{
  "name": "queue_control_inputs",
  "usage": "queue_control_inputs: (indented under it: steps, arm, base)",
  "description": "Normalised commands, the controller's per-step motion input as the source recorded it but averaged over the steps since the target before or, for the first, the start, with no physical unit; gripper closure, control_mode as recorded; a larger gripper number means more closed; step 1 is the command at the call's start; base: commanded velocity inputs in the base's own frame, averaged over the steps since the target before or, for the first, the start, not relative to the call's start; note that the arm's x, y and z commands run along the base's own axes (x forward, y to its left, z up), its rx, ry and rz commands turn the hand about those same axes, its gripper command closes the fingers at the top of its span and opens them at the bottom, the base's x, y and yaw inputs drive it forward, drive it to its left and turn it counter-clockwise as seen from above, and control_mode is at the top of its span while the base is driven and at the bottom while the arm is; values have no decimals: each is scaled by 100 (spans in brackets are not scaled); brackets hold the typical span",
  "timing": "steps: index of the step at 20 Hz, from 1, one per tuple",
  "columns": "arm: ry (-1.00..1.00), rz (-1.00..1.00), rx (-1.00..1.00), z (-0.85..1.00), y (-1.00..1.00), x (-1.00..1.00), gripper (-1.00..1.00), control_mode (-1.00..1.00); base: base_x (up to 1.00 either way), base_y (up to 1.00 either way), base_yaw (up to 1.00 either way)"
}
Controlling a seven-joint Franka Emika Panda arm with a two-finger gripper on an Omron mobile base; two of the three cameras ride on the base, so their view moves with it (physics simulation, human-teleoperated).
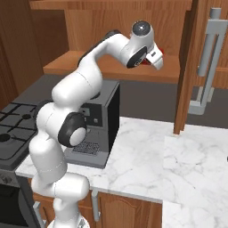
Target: Take the smaller bowl and place it next to the appetizer plate on the dining counter , and place the larger bowl next to the plate with cooked food.
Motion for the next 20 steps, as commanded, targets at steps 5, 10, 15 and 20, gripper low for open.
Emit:
queue_control_inputs:
  steps: [5, 10, 15, 20]
  arm:
    - [8, 0, 0, -13, 0, -13, 100, -100]
    - [9, 0, 0, -24, 4, -66, 100, -100]
    - [1, 7, -6, -7, 69, -99, 100, -100]
    - [-5, 16, -11, -2, 95, -100, 100, -100]
  base:
    - [0, 0, 0]
    - [0, 0, 0]
    - [0, 0, 0]
    - [0, 0, 0]
